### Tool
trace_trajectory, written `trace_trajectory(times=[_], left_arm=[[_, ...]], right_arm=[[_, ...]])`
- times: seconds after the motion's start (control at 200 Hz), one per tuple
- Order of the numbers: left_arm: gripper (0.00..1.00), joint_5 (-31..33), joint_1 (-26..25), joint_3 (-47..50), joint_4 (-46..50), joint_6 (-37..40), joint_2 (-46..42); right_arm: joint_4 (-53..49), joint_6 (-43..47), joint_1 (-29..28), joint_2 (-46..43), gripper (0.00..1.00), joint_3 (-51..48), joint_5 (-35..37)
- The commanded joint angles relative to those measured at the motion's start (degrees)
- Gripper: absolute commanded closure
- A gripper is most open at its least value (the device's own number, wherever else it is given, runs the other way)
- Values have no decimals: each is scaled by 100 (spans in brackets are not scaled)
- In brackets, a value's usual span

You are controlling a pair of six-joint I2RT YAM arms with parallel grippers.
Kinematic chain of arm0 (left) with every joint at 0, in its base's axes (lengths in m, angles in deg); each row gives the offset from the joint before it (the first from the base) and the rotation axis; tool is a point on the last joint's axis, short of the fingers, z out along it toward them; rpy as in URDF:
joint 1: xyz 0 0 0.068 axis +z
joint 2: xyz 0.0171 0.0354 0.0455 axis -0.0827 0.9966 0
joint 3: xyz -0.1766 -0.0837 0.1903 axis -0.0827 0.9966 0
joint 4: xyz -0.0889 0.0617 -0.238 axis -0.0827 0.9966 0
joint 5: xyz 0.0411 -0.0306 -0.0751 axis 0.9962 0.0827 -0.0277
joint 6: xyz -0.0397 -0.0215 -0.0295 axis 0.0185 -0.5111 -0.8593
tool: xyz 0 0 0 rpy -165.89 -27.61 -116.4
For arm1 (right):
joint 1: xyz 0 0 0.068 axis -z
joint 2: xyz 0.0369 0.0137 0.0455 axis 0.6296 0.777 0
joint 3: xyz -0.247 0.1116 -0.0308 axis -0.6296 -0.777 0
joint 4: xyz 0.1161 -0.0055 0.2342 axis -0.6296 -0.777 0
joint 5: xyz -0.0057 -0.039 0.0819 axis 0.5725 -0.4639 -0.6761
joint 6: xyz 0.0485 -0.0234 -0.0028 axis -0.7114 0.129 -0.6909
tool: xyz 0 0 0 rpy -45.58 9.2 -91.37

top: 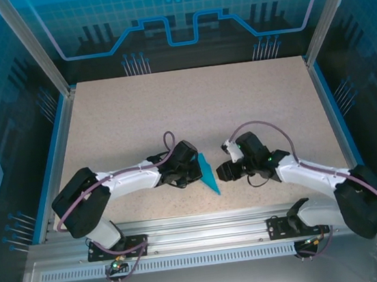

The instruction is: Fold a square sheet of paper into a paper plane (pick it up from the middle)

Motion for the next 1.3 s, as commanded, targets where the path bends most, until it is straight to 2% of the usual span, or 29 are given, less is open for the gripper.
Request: trace_trajectory(times=[0.0, 0.105, 0.2, 0.265, 0.48, 0.76, 0.95, 1.14, 1.29], left_arm=[[100, -176, 42, -198, 288, -40, 124], [100, -211, 42, -247, 297, -23, 187], [100, -220, 37, -252, 302, -39, 223], [100, -246, 39, -250, 269, -52, 240], [100, -265, 42, -278, 287, -26, 260], [100, -282, 34, -274, 267, -21, 234], [100, -260, 51, -236, 228, -58, 153], [100, -264, 56, -225, 210, -69, 104], [100, -320, 62, -234, 174, -117, 102]], right_arm=[[421, 621, -651, -189, 58, -167, 898], [918, 960, -1469, -125, 55, -336, 1645], [1271, 1295, -1956, 46, 56, -402, 2094], [1272, 1458, -2183, 246, 56, -321, 2461], [1623, 1823, -2629, 863, 58, -256, 2920], [1815, 1929, -2734, 1412, 66, -83, 3378], [2214, 1762, -2697, 973, 67, -552, 3391], [2929, 1428, -2348, -56, 59, -1385, 2774], [2715, 1677, -2475, 103, 56, -1115, 2740]])
